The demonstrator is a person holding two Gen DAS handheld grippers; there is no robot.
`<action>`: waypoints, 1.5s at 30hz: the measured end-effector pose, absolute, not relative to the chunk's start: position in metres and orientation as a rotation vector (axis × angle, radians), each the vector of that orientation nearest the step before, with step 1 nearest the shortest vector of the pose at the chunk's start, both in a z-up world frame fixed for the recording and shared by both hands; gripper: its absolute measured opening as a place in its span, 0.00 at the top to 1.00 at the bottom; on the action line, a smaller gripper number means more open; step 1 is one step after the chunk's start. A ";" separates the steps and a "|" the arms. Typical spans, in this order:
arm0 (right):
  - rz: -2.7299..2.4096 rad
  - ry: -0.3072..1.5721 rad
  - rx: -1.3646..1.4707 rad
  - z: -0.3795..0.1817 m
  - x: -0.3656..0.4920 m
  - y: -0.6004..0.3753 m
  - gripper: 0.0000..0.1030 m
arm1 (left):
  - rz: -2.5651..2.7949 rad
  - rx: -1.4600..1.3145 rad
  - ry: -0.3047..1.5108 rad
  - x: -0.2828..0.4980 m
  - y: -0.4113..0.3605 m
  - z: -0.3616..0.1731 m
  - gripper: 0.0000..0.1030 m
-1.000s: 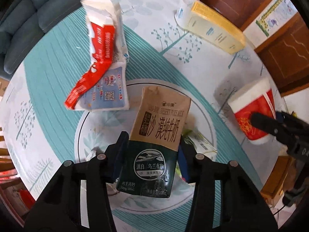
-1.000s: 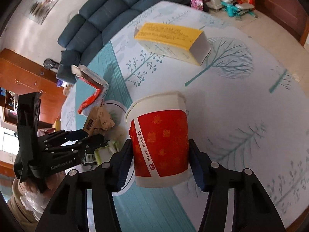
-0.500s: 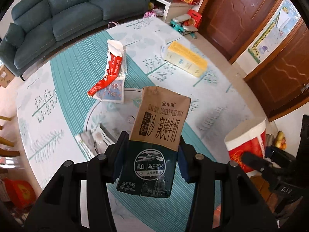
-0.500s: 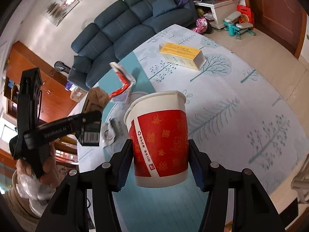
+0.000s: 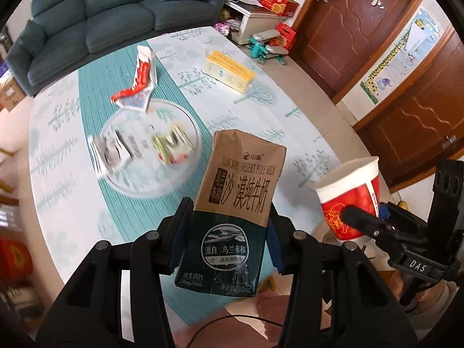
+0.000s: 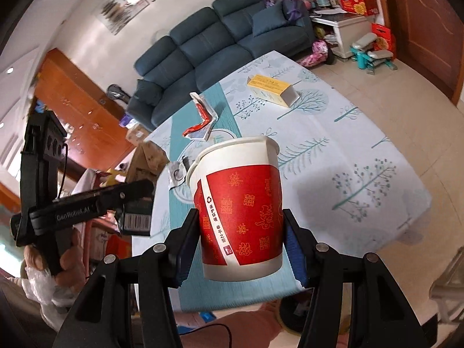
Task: Collect trash
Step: 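Carry the brown-green carton and red cup from the table over the trash bin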
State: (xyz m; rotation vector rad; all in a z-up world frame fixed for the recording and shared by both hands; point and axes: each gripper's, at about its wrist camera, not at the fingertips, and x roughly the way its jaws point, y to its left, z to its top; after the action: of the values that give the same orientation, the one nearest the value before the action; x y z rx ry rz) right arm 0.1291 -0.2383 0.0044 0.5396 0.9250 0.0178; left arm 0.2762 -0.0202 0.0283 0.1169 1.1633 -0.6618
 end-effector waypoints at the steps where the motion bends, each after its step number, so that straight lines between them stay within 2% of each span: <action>1: 0.047 0.923 0.529 0.006 0.119 -0.246 0.47 | -0.639 0.104 1.164 0.260 -0.026 0.029 0.58; 12: 0.241 0.961 0.435 0.001 0.037 -0.300 0.47 | -0.445 -0.048 1.224 0.124 -0.069 0.016 0.58; 18: 0.307 1.026 0.447 -0.030 0.000 -0.299 0.47 | -0.346 -0.030 1.263 0.070 -0.068 -0.003 0.58; 24: 0.325 1.081 0.443 -0.067 -0.020 -0.284 0.47 | -0.311 -0.005 1.291 0.050 -0.064 -0.028 0.58; 34: 0.248 1.153 0.453 -0.170 -0.031 -0.253 0.47 | -0.326 0.043 1.336 0.029 -0.060 -0.123 0.58; 45: 0.135 1.226 0.526 -0.316 -0.051 -0.233 0.46 | -0.341 0.127 1.374 0.020 -0.058 -0.277 0.57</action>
State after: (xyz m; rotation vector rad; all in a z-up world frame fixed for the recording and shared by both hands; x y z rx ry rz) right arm -0.0514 -0.2331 -0.3156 0.5257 1.2264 0.1353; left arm 0.0196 -0.0577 -0.2770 0.1273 1.3740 -0.3405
